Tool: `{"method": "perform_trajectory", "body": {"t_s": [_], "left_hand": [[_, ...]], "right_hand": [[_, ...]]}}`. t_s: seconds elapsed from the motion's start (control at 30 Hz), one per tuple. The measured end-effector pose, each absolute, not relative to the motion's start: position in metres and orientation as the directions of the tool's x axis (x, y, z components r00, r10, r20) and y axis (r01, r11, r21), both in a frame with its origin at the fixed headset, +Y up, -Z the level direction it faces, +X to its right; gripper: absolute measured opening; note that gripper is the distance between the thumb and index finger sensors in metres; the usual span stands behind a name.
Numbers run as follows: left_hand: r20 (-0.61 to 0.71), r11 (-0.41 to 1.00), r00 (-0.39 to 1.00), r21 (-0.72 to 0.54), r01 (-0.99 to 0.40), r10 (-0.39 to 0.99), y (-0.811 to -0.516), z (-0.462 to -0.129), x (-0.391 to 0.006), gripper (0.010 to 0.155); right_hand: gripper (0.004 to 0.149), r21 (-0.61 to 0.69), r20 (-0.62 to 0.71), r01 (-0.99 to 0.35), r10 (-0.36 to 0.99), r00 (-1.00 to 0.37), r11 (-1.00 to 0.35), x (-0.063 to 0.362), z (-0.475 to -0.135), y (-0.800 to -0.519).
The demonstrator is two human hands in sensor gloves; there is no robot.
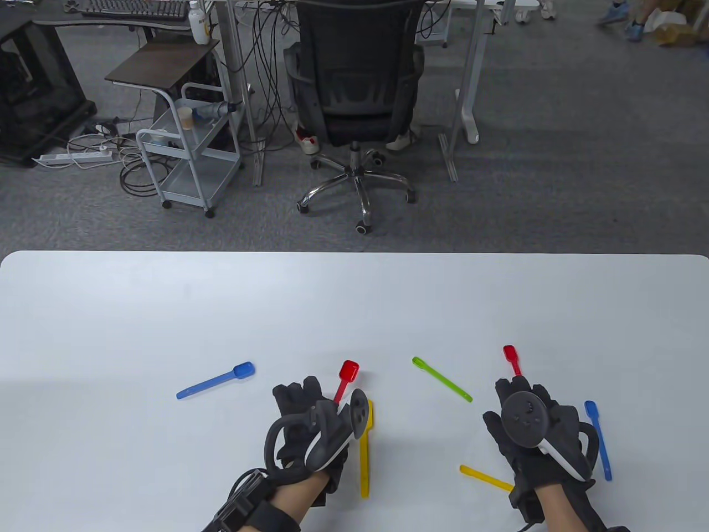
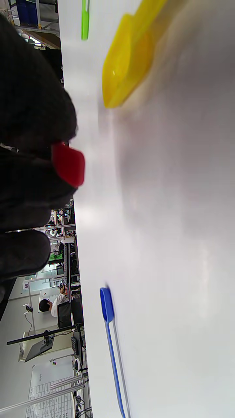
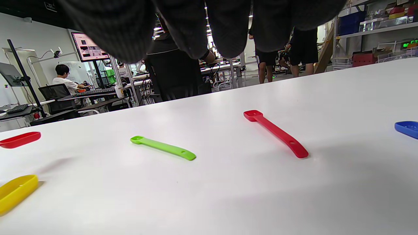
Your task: Nest measuring spoons
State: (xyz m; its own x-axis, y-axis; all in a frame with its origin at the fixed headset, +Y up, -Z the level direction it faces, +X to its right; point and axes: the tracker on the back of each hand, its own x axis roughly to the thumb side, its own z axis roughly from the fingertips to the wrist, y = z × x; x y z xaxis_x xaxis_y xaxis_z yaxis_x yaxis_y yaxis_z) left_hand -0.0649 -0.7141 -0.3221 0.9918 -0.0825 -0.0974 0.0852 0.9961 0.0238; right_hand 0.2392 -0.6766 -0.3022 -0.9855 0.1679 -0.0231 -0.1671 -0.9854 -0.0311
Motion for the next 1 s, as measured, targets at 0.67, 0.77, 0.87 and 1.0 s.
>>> {"method": "perform_trajectory", "body": {"t_s": [0.67, 0.77, 0.87, 1.0], "left_hand": [[-0.156, 0.999, 0.987, -0.018, 0.036, -0.038, -0.724, -0.292, -0.039, 0.049], [-0.165, 0.999, 0.985, -0.021, 0.038, -0.041, -0.727, -0.289, -0.035, 0.05], [-0.17, 0.999, 0.985, -0.029, 0.036, -0.041, -0.729, -0.287, -0.034, 0.05], [-0.175, 0.999, 0.984, -0.038, 0.026, -0.032, -0.731, -0.285, -0.033, 0.05]], "right_hand": [[0.066, -0.045, -0.015, -0.175, 0.176, -0.984, -0.984, 0.239, -0.301, -0.676], [0.066, -0.046, -0.016, -0.177, 0.178, -0.984, -0.983, 0.239, -0.301, -0.676], [0.066, -0.047, -0.017, -0.179, 0.18, -0.984, -0.983, 0.239, -0.301, -0.676], [0.066, -0.047, -0.017, -0.18, 0.181, -0.983, -0.982, 0.24, -0.3, -0.676]]}}
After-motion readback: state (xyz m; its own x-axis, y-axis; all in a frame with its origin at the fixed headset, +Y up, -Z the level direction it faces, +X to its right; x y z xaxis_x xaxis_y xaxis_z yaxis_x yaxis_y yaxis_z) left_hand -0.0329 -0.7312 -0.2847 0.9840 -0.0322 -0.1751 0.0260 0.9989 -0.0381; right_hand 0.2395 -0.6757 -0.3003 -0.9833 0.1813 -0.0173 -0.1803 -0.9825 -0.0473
